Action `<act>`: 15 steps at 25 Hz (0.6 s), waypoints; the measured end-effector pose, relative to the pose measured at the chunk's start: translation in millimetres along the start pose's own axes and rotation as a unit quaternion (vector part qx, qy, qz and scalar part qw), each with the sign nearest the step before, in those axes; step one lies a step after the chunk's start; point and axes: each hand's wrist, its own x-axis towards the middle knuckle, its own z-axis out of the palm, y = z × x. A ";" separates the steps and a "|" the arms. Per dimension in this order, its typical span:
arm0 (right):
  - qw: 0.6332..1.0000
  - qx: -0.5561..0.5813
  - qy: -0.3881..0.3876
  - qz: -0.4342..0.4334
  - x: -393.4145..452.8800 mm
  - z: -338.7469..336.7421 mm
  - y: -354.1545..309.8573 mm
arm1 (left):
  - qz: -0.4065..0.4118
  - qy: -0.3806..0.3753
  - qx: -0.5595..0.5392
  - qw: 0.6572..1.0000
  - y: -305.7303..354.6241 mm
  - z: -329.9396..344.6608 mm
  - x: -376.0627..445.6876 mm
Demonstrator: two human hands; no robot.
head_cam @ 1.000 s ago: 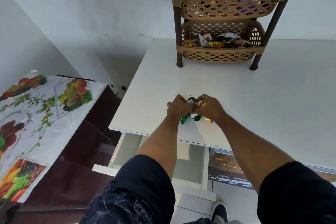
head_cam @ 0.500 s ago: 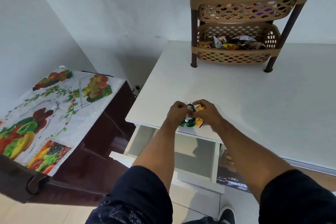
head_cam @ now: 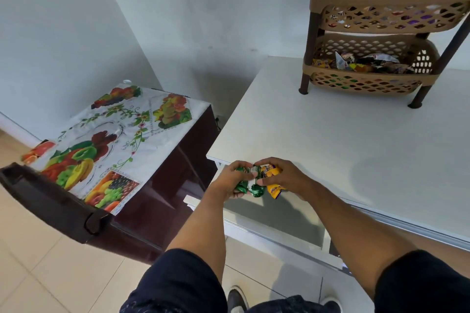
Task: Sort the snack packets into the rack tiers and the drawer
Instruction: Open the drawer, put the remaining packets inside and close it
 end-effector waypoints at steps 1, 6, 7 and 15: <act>1.000 -0.003 -0.006 0.002 0.5 6.8 1.9 | -0.011 -0.001 -0.006 1.000 -4.1 -4.3 -1.1; 0.999 -0.035 -0.028 0.024 5.2 26.5 20.5 | -0.067 0.015 0.011 0.998 -15.8 -8.7 -1.2; 0.998 -0.054 -0.028 0.032 6.0 27.3 25.2 | -0.074 0.024 0.023 0.997 -17.0 -6.8 0.3; 0.932 -0.308 -0.098 0.162 9.2 14.5 69.8 | -0.107 0.038 0.192 0.975 -23.2 11.8 27.7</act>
